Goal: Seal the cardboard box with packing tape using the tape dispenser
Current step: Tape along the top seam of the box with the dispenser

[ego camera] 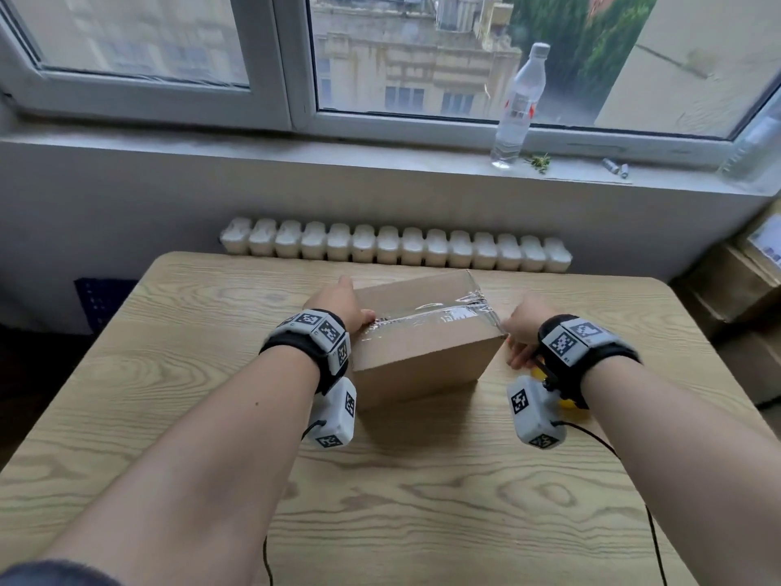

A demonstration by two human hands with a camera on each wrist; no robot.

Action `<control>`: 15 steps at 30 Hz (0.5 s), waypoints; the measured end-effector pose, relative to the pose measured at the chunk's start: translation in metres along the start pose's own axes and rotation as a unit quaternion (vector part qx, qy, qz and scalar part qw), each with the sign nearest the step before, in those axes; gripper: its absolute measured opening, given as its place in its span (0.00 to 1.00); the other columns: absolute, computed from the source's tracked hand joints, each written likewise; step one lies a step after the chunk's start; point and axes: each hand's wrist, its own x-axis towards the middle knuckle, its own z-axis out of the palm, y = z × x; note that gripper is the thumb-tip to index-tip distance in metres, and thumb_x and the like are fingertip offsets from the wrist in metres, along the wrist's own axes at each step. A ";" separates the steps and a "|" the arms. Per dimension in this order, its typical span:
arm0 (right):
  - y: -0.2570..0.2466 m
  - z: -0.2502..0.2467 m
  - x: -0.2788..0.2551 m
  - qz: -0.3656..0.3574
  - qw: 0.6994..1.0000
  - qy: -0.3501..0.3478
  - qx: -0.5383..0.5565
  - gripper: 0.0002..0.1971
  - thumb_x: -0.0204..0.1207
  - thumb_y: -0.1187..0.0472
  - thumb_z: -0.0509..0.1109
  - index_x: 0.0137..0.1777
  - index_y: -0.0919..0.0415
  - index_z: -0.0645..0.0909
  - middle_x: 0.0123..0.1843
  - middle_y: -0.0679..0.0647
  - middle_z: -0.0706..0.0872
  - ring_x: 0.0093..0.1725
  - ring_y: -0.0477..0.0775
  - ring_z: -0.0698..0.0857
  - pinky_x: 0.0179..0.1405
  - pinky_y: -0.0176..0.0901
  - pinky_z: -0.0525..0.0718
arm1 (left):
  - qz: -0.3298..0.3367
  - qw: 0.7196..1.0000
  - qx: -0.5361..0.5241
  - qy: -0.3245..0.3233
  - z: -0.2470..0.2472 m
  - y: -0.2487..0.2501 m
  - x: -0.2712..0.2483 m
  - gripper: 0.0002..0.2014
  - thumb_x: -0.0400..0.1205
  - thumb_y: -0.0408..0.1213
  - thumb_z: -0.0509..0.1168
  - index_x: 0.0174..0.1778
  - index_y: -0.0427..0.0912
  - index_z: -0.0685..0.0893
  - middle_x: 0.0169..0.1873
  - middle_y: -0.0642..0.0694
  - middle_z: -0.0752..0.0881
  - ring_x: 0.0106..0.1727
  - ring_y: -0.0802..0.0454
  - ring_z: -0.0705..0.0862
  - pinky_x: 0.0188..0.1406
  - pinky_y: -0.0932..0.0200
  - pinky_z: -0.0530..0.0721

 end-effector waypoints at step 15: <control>-0.056 0.022 -0.023 -0.119 0.988 -0.022 0.093 0.29 0.82 0.70 0.56 0.83 0.60 0.57 0.76 0.64 0.72 0.70 0.64 0.78 0.60 0.54 0.84 | 0.073 0.986 -0.072 -0.132 -0.010 0.006 -0.017 0.18 0.85 0.43 0.60 0.62 0.33 0.80 0.53 0.38 0.90 0.49 0.44 0.91 0.45 0.55 0.85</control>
